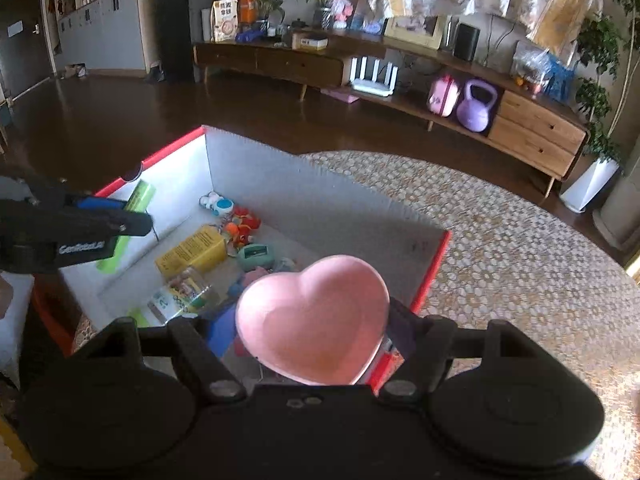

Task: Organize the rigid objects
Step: 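Lower the cylinder with left tool while right tool lowers the bowl into the box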

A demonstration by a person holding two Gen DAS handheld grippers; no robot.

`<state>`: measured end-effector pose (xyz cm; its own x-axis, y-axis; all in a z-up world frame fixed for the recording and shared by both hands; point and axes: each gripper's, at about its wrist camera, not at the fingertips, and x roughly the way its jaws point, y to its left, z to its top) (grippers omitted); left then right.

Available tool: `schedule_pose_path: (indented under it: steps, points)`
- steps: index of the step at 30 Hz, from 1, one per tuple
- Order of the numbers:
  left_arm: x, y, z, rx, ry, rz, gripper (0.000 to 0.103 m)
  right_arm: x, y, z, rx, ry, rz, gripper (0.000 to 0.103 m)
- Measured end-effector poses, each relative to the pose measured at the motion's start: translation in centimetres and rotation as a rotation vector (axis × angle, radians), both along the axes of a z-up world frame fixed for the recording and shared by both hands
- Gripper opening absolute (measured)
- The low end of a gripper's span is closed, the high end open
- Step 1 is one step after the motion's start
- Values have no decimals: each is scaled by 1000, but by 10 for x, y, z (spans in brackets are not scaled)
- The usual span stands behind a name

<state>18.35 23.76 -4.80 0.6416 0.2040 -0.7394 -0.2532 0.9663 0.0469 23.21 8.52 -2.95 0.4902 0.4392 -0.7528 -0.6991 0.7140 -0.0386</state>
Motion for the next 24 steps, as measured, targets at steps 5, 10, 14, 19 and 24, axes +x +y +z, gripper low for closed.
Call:
schedule_pose_path:
  steps: [5,10,14,19,24]
  points:
    - [29,1,-7,-11,34,-23,16,5,15,-12,-45,9,29,75]
    - [52,-1,-19,-43,86,-45,16,9,24,-19,-67,12,45,75]
    - [60,-9,-25,-50,100,-68,16,7,29,-25,-96,8,69,74]
    - [71,-18,-33,-47,132,-102,16,6,31,-32,-115,23,81,74]
    - [78,-17,-41,-84,204,-137,16,4,29,-32,-122,43,88,74]
